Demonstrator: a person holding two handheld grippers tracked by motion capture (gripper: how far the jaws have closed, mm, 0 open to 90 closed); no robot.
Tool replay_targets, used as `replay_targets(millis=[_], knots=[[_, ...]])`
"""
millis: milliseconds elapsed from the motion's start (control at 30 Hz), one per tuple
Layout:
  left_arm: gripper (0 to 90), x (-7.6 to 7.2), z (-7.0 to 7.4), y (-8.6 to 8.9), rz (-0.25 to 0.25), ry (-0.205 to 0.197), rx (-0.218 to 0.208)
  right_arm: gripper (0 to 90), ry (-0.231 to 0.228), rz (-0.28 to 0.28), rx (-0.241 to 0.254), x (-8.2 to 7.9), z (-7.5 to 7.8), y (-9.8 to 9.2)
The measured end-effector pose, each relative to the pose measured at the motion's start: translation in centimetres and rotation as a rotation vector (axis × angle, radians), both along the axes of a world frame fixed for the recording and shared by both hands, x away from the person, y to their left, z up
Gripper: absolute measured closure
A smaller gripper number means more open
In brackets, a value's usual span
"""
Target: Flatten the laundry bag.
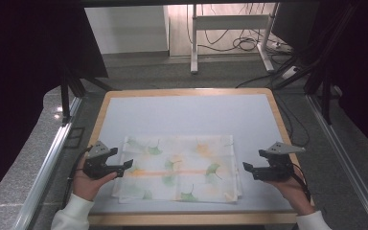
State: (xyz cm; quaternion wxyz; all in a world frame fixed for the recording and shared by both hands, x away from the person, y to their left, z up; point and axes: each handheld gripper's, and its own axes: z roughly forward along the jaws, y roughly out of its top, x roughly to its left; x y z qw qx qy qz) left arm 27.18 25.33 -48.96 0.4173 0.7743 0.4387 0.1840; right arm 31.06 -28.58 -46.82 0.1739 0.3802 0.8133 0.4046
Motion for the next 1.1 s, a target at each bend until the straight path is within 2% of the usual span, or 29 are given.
replay_targets(millis=[200, 433, 500, 533, 600, 633, 667, 867, 933, 1100], knots=[[21.7, -0.4, 0.0, 0.2, -0.003, 0.002, -0.005, 20.6, -0.020, 0.030, 0.003, -0.4, 0.9, 0.2], [21.7, -0.3, -0.4, 0.2, -0.012, 0.017, 0.003, 23.9, 0.005, 0.115, -0.017, -0.8, 0.9, 1.6], [21.6, -0.3, -0.4, 0.1, -0.014, 0.019, 0.005, 24.9, 0.020, 0.167, -0.036, -1.1, 0.6, 2.7], [21.6, -0.3, -0.5, 0.1, -0.014, 0.019, 0.005, 24.9, 0.020, 0.167, -0.036, -1.1, 0.6, 2.7], [21.6, -0.3, -0.5, 0.1, -0.015, 0.022, 0.006, 25.3, 0.034, 0.207, -0.054, -1.4, 0.3, 3.5], [21.5, -0.3, -0.6, 0.1, -0.016, 0.023, 0.005, 25.4, 0.047, 0.246, -0.077, -1.7, 0.0, 4.5], [21.5, -0.3, -0.6, 0.1, -0.016, 0.024, 0.003, 25.4, 0.047, 0.246, -0.077, -1.7, 0.0, 4.5], [21.5, -0.3, -0.6, 0.1, -0.021, 0.028, 0.003, 25.0, 0.083, 0.333, -0.132, -2.3, -1.0, 7.3], [21.5, -0.3, -0.7, 0.1, -0.022, 0.030, 0.006, 24.8, 0.086, 0.343, -0.138, -2.4, -1.2, 7.6], [21.5, -0.3, -0.7, 0.1, -0.028, 0.031, 0.006, 23.3, 0.109, 0.407, -0.172, -2.9, -1.9, 9.9]])
